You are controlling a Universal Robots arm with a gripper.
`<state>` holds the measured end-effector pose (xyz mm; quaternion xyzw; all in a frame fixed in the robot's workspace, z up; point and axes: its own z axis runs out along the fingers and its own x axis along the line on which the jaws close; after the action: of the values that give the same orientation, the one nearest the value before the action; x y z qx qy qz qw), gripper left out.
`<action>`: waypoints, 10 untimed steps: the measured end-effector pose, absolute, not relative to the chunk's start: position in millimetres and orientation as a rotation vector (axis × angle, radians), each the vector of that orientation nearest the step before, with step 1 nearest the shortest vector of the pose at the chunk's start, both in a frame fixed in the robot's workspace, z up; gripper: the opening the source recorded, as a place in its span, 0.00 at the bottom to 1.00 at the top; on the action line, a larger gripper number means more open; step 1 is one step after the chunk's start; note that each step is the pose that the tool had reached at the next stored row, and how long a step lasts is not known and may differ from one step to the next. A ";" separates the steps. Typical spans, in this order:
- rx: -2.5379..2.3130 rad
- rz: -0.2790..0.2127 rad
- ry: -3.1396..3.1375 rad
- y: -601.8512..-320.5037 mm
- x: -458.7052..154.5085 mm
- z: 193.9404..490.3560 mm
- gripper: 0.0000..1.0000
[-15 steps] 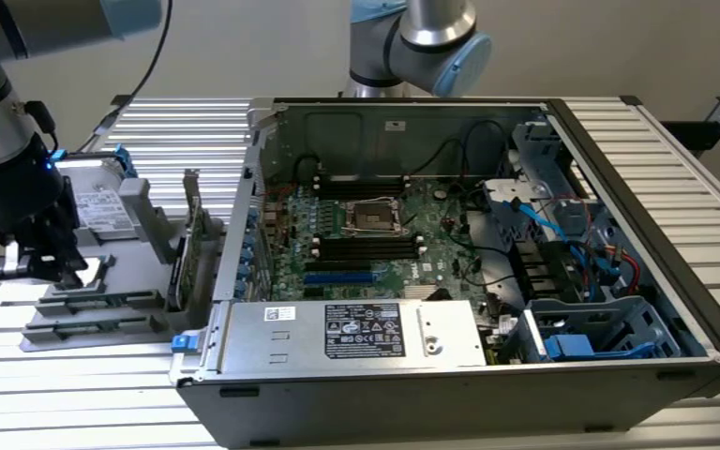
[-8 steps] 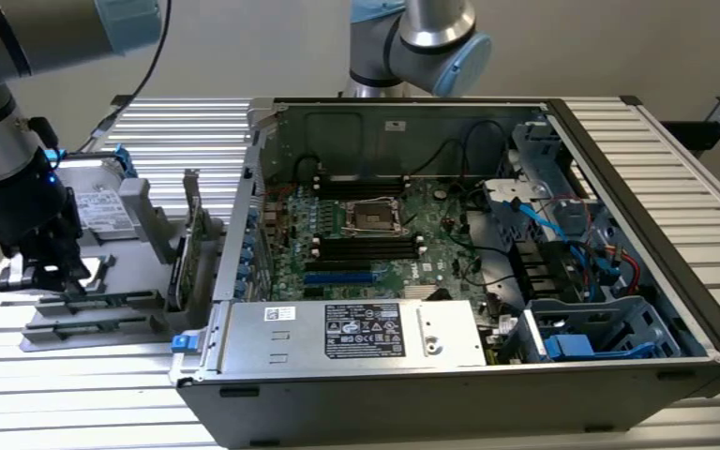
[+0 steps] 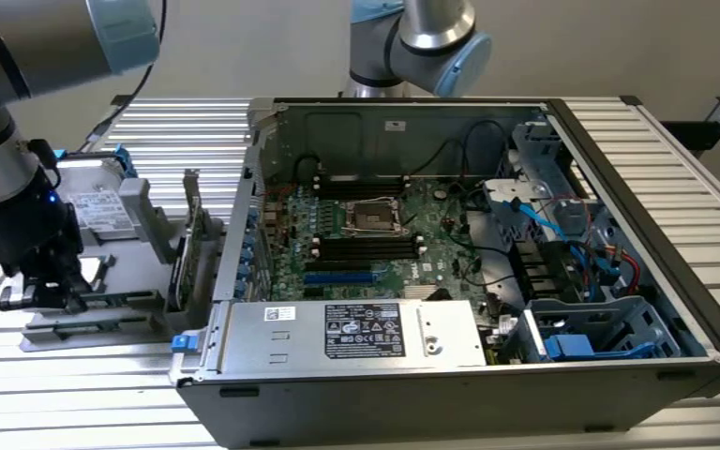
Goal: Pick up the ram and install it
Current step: 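Pick up the ram and move it above insertion slot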
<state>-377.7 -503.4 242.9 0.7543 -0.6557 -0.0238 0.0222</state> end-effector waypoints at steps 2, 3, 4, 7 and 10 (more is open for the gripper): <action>2.337 -0.073 -2.031 -505.4 -377.7 239.6 0.31; 2.336 -0.073 -2.031 -506.1 -377.7 237.8 0.31; 2.336 -0.073 -2.031 -507.0 -377.7 235.9 0.31; 2.336 -0.073 -2.031 -509.8 -377.6 230.6 0.31; 2.336 -0.073 -2.031 -511.6 -376.5 225.0 0.31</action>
<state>-376.5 -511.6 225.0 0.7543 -0.6558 -0.0236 0.0225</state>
